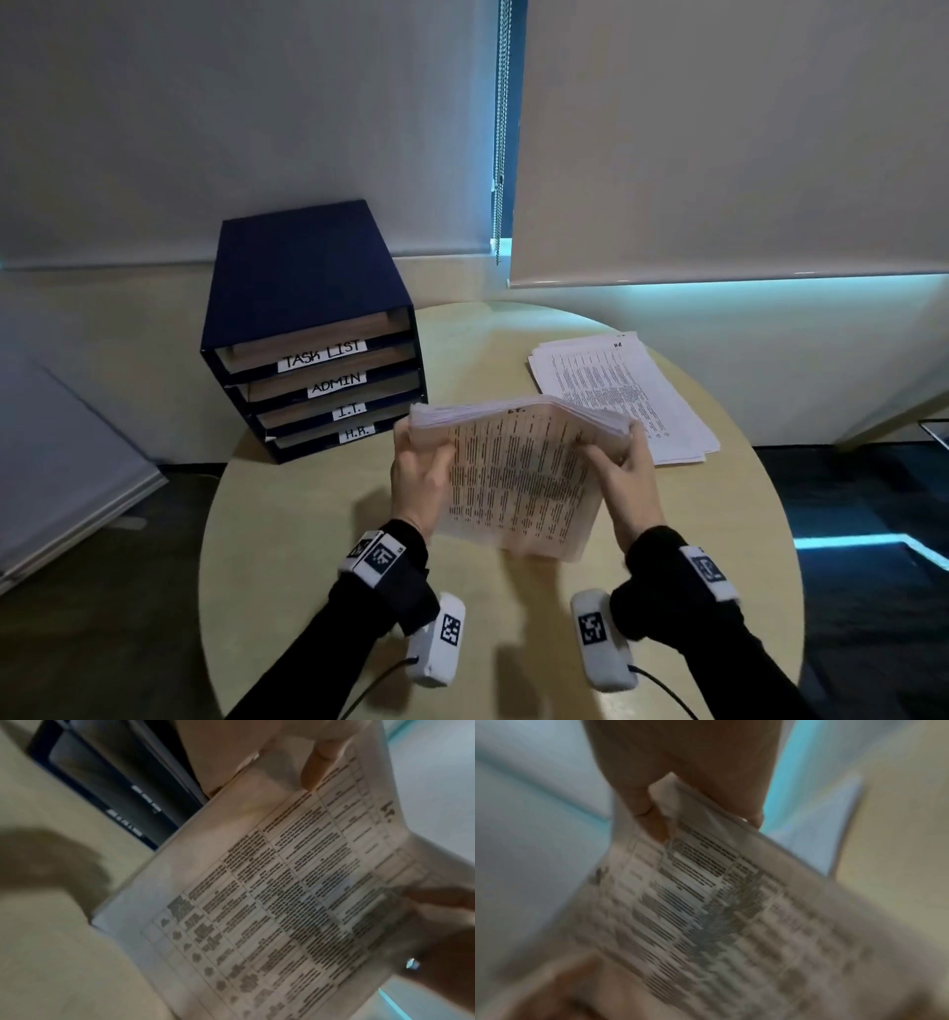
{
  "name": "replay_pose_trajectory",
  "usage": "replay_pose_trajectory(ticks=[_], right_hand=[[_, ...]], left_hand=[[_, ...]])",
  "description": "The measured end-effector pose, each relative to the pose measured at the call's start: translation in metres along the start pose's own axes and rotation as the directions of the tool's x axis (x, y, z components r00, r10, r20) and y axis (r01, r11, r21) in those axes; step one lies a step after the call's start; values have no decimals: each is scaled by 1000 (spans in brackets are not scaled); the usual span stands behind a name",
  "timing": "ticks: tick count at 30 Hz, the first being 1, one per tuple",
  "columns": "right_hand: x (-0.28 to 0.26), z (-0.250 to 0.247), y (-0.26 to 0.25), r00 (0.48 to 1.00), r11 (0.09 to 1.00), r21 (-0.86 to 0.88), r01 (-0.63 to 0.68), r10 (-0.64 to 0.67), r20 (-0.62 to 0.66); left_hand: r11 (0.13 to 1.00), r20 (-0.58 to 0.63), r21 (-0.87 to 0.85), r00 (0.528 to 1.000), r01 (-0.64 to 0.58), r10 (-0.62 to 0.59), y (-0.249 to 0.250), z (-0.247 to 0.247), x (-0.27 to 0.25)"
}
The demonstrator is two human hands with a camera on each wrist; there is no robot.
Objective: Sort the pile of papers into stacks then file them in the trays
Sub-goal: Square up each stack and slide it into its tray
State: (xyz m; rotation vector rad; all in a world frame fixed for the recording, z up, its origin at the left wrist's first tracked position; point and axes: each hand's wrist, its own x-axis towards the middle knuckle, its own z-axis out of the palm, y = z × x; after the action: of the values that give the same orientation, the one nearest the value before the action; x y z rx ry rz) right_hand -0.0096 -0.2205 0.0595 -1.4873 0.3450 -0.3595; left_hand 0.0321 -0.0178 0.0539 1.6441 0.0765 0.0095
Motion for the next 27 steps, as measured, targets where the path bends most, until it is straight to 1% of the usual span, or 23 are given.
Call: replay_pose_trajectory(ticks=[1, 2, 3, 4, 5, 6, 7, 8, 11, 13, 17, 18, 19, 20, 21, 22, 23, 24, 25, 26, 27], right_hand=[[-2, -2, -1, 993, 990, -88, 106, -110, -40], [-3, -2, -3, 971, 952, -209, 222, -235, -39], [-5, -1, -3, 936, 883, -329, 334, -351, 8], [-6, 0, -3, 898, 799, -426, 424, -432, 83], [-7, 0, -2, 867, 717, -504, 481, -473, 155], [-6, 0, -1, 849, 652, -561, 510, -486, 207], [-6, 0, -1, 844, 612, -599, 517, -482, 236], [-6, 0, -2, 844, 598, -614, 515, -478, 243], [-8, 3, -4, 876, 630, -619, 469, -423, 234], [-8, 6, -5, 886, 647, -618, 447, -414, 207], [-9, 7, -5, 847, 687, -518, 510, -505, 165], [-11, 7, -5, 848, 711, -481, 513, -507, 155], [-12, 7, -5, 867, 761, -433, 483, -484, 117], [-13, 7, -6, 900, 830, -365, 422, -432, 58], [-13, 7, -6, 940, 904, -278, 324, -341, -12], [-14, 7, -6, 971, 960, -169, 224, -235, -51], [-15, 6, -4, 989, 988, -66, 137, -140, -44], [-14, 5, -1, 998, 998, 2, 59, -59, -5], [-14, 6, 1, 999, 1000, 27, -9, 8, 36], [-13, 7, 3, 997, 997, 49, -54, 52, 56], [-13, 8, 3, 996, 994, 73, -77, 74, 47]], left_hand=[[1000, 42, 15, 999, -19, 18, 1, 0, 2], [999, 70, 14, 997, -41, 40, 5, 1, 2], [998, 78, 11, 995, -62, 60, 6, 2, 3], [996, 58, 1, 995, -84, 84, 9, 5, 4], [995, 18, -7, 994, -103, 103, 12, 7, 5], [992, -34, -21, 991, -127, 126, 19, 11, 6], [991, -92, -15, 987, -130, 128, 23, 14, 8], [991, -142, -13, 981, -132, 129, 31, 19, 9], [995, -255, 30, 962, -94, 99, 36, 26, 17], [995, -282, 36, 955, -89, 96, 33, 28, 21], [992, -309, 21, 943, -126, 126, 36, 31, 24], [991, -315, 10, 940, -131, 128, 36, 32, 24], [992, -320, -2, 940, -127, 120, 35, 33, 25], [992, -321, -15, 940, -124, 113, 35, 32, 25], [992, -320, -18, 941, -122, 110, 35, 32, 25], [991, -315, -24, 942, -129, 115, 36, 31, 24], [990, -308, -26, 943, -138, 123, 37, 30, 23], [987, -296, -23, 944, -158, 144, 35, 29, 22], [985, -265, -12, 950, -172, 163, 33, 28, 20], [981, -218, 4, 957, -196, 192, 26, 26, 19], [974, -164, 38, 960, -225, 228, 20, 24, 17]])
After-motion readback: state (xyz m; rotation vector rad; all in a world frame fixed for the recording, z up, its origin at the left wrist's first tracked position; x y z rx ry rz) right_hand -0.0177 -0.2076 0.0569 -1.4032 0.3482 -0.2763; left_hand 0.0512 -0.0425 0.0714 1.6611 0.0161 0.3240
